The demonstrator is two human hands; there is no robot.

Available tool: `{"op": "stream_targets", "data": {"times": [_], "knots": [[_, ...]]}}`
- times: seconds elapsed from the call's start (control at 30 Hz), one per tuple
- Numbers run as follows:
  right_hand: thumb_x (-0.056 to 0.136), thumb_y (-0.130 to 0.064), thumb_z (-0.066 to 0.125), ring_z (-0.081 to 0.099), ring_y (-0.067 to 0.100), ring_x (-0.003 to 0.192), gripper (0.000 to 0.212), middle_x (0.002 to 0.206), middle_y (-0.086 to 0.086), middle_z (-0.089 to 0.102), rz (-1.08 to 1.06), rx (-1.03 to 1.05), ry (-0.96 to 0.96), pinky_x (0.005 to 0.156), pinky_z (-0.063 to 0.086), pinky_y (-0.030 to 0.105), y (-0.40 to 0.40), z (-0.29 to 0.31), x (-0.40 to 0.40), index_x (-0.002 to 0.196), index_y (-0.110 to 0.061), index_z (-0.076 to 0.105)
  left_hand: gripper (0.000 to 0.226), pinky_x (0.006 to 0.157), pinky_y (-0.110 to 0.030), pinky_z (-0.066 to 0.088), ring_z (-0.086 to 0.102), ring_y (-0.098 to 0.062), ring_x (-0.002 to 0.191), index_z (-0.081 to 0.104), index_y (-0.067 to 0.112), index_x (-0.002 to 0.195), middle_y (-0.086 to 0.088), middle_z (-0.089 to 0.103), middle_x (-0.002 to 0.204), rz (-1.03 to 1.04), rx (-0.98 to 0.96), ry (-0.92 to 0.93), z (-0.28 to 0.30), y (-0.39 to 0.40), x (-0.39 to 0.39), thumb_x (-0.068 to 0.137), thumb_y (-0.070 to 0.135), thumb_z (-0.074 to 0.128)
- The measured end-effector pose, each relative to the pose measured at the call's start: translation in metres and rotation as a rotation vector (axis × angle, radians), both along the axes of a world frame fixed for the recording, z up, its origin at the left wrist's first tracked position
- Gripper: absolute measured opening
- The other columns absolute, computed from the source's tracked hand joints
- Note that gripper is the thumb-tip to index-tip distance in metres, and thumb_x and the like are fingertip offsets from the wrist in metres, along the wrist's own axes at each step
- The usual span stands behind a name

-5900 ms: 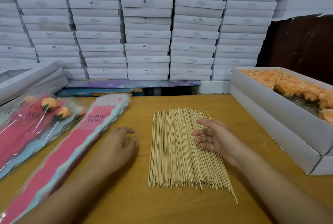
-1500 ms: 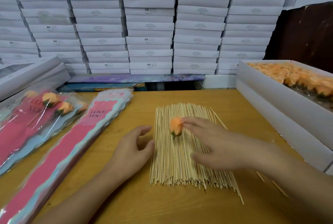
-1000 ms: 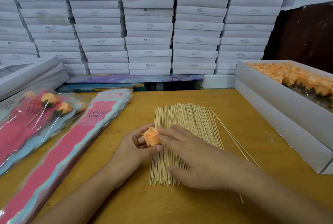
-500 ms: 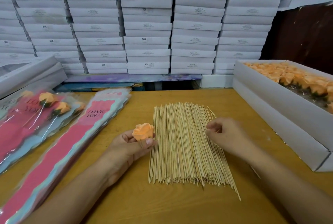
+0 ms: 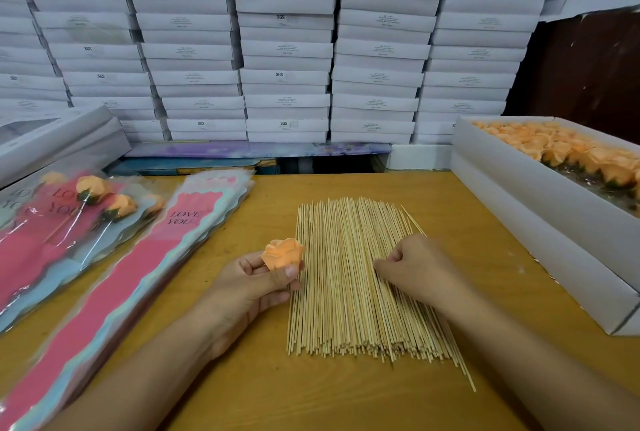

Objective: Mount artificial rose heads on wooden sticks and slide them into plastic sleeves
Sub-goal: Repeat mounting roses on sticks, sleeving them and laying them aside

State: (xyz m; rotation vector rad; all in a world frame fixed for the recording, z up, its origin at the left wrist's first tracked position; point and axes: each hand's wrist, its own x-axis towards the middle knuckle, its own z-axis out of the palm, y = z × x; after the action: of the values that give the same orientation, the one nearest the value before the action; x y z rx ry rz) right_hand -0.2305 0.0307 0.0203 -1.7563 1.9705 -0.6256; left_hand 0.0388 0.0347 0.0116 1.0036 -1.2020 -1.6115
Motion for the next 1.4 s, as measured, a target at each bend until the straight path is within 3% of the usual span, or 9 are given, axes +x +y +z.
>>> {"op": "stream_targets", "data": {"times": [0.3,0.43,0.53,0.63,0.83,1.1,1.23,1.4], "knots": [[0.085,-0.027,0.066,0.028,0.008,0.031,0.041,0.038,-0.01,0.03,-0.052,0.047,-0.072,0.049,0.026,0.024,0.002,0.01,0.001,0.05,-0.021,0.044,0.075,0.067,-0.021,0.059,0.074,-0.014,0.082,0.079,0.013,0.104,-0.014,0.075,0.114,-0.005,0.011,0.024,0.001,0.001,0.0,0.038,0.041,0.102],[0.085,-0.026,0.064,0.034,0.015,0.039,0.042,0.044,-0.004,0.036,-0.055,0.047,-0.154,0.058,0.032,0.028,0.007,0.016,-0.001,0.049,-0.02,0.043,0.072,0.067,-0.021,0.059,0.075,-0.013,0.084,0.08,0.016,0.104,-0.011,0.075,0.114,-0.002,0.025,0.04,0.002,0.002,0.0,0.04,0.041,0.102],[0.085,-0.021,0.062,0.049,0.018,0.05,0.034,0.053,0.005,0.061,-0.033,0.059,-0.236,0.053,0.041,0.025,0.015,0.025,-0.003,0.053,-0.01,0.06,0.055,0.069,-0.022,0.059,0.075,-0.015,0.087,0.08,0.012,0.104,-0.014,0.074,0.116,0.014,0.066,0.09,0.002,0.001,0.001,0.054,0.03,0.098],[0.086,-0.01,0.061,0.06,0.009,0.053,0.019,0.074,0.012,0.075,0.025,0.091,-0.415,0.049,0.049,0.021,0.025,0.035,-0.005,0.074,0.0,0.074,0.033,0.074,-0.025,0.061,0.075,-0.018,0.09,0.079,0.006,0.102,-0.018,0.073,0.116,0.04,0.112,0.191,0.005,-0.002,0.004,0.071,0.014,0.086],[0.085,-0.001,0.066,0.063,0.005,0.058,0.018,0.077,0.005,0.076,0.165,0.163,-0.528,0.054,0.051,0.019,0.032,0.045,-0.006,0.092,-0.013,0.077,0.023,0.071,-0.027,0.062,0.076,-0.02,0.091,0.08,0.004,0.095,-0.018,0.075,0.11,0.093,0.156,0.301,0.013,-0.014,0.006,0.073,0.005,0.074],[0.091,-0.018,0.07,0.067,0.008,0.066,0.012,0.077,0.002,0.075,0.3,0.192,-0.506,0.06,0.052,0.018,0.041,0.053,-0.009,0.083,-0.015,0.079,0.038,0.061,-0.027,0.063,0.077,-0.018,0.08,0.065,-0.001,0.107,-0.015,0.078,0.093,0.243,0.21,0.439,0.034,-0.035,-0.007,0.073,0.015,0.073],[0.09,-0.016,0.07,0.069,0.012,0.067,0.013,0.08,0.008,0.076,0.316,0.202,-0.481,0.06,0.053,0.019,0.043,0.054,-0.014,0.086,-0.005,0.076,0.037,0.054,-0.027,0.061,0.077,-0.02,0.076,0.064,-0.001,0.104,-0.014,0.077,0.086,0.297,0.223,0.554,0.036,-0.044,-0.022,0.072,0.016,0.073],[0.091,-0.011,0.069,0.068,0.01,0.066,0.016,0.076,0.009,0.075,0.341,0.207,-0.385,0.06,0.051,0.018,0.043,0.055,-0.019,0.079,-0.008,0.079,0.025,0.055,-0.027,0.061,0.077,-0.019,0.076,0.065,0.002,0.101,-0.013,0.077,0.084,0.338,0.228,0.61,0.03,-0.048,-0.026,0.081,0.015,0.072]]}}
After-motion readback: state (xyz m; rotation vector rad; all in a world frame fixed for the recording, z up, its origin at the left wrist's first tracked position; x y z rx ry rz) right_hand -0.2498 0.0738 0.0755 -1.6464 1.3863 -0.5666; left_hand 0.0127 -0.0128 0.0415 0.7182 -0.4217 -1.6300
